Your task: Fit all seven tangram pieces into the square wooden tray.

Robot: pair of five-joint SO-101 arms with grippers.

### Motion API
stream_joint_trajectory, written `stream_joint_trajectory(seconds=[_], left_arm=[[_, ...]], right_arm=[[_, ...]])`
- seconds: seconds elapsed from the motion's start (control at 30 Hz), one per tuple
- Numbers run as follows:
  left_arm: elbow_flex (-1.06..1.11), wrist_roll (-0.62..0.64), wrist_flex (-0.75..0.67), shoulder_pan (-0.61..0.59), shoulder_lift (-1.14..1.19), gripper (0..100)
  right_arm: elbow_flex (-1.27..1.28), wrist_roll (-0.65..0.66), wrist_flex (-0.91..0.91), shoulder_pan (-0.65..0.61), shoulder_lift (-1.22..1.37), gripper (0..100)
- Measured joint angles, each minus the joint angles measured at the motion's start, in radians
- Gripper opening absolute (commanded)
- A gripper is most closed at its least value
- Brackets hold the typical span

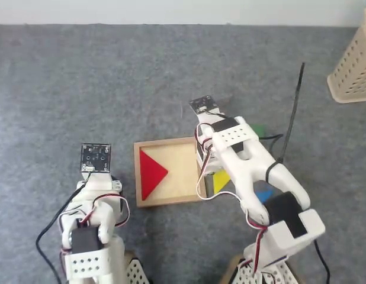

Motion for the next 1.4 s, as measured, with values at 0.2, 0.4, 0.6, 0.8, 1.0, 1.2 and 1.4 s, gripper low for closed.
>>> stream_joint_trajectory(seconds=[0.2, 0.4, 0.6, 0.8, 1.0, 1.2, 1.4], left_arm=[[0.0, 0.0, 0.0, 0.0, 0.0, 1], [0.0, 0.0, 0.0, 0.0, 0.0, 1], [0.0, 0.0, 0.0, 0.0, 0.0, 1], [0.0, 0.0, 0.0, 0.0, 0.0, 1], [0.0, 0.0, 0.0, 0.0, 0.0, 1], [0.0, 0.0, 0.0, 0.0, 0.0, 1], [0.0, 0.0, 0.0, 0.0, 0.0, 1]], right_arm=[[-0.002, 0.009, -0.002, 0.012, 0.008, 25.1], [0.0, 0.038, 0.0, 0.101, 0.014, 24.8], [0.0, 0.048, 0.0, 0.112, 0.026, 19.4], [-0.018, 0.048, -0.025, 0.123, 0.063, 21.8], [-0.044, 0.048, 0.015, 0.123, 0.095, 25.7], [-0.034, 0.048, 0.017, 0.123, 0.095, 25.7], [-0.031, 0.048, 0.028, 0.166, 0.075, 25.7]])
